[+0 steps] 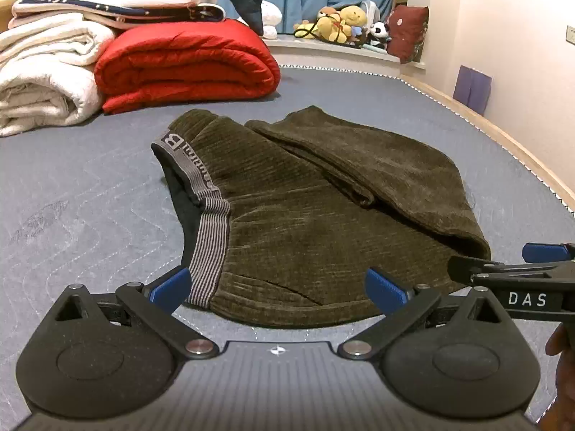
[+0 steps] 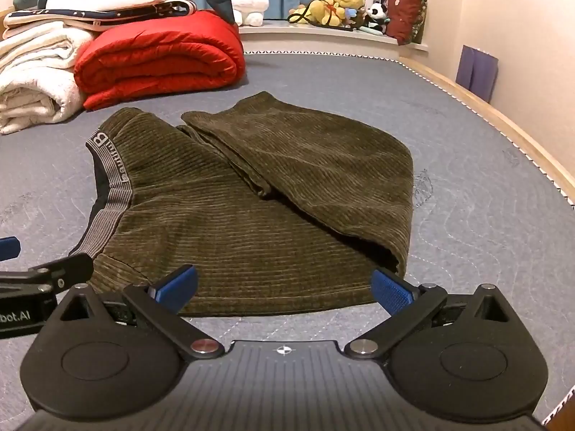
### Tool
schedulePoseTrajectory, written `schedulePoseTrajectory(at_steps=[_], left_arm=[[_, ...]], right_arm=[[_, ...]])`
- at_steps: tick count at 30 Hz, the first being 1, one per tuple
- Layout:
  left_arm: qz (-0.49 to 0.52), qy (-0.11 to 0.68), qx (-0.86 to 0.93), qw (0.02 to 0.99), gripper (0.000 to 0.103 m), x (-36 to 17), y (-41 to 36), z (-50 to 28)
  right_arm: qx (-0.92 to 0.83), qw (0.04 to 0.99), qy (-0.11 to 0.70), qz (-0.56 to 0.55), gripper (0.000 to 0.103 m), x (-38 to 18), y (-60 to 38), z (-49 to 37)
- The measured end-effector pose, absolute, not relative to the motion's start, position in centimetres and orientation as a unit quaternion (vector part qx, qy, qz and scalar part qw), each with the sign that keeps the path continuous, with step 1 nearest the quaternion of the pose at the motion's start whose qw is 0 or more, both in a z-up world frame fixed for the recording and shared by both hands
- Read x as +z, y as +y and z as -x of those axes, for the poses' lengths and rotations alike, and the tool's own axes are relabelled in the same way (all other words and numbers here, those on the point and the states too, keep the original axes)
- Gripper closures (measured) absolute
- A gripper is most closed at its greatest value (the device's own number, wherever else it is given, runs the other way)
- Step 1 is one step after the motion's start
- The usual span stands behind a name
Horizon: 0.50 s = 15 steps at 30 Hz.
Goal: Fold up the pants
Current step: 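Move both grippers toward the olive corduroy pants waistband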
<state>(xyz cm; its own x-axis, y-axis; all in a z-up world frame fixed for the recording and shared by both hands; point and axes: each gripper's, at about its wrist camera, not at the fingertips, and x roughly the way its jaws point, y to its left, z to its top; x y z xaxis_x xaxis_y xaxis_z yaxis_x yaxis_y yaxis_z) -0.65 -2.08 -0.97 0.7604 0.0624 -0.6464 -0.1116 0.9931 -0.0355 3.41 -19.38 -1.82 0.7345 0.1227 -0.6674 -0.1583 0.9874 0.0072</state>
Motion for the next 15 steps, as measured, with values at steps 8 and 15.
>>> schedulePoseTrajectory(at_steps=[8, 15], left_arm=[[0.038, 0.351, 0.052, 0.934, 0.000, -1.18, -1.76, 0.44], [0.039, 0.353, 0.054, 0.933, 0.000, -1.31, -1.85, 0.46]], right_arm=[[0.081, 0.930, 0.357, 0.028, 0.001, -1.71, -19.00, -3.28], [0.080, 0.930, 0.358, 0.028, 0.001, -1.76, -18.90, -3.32]])
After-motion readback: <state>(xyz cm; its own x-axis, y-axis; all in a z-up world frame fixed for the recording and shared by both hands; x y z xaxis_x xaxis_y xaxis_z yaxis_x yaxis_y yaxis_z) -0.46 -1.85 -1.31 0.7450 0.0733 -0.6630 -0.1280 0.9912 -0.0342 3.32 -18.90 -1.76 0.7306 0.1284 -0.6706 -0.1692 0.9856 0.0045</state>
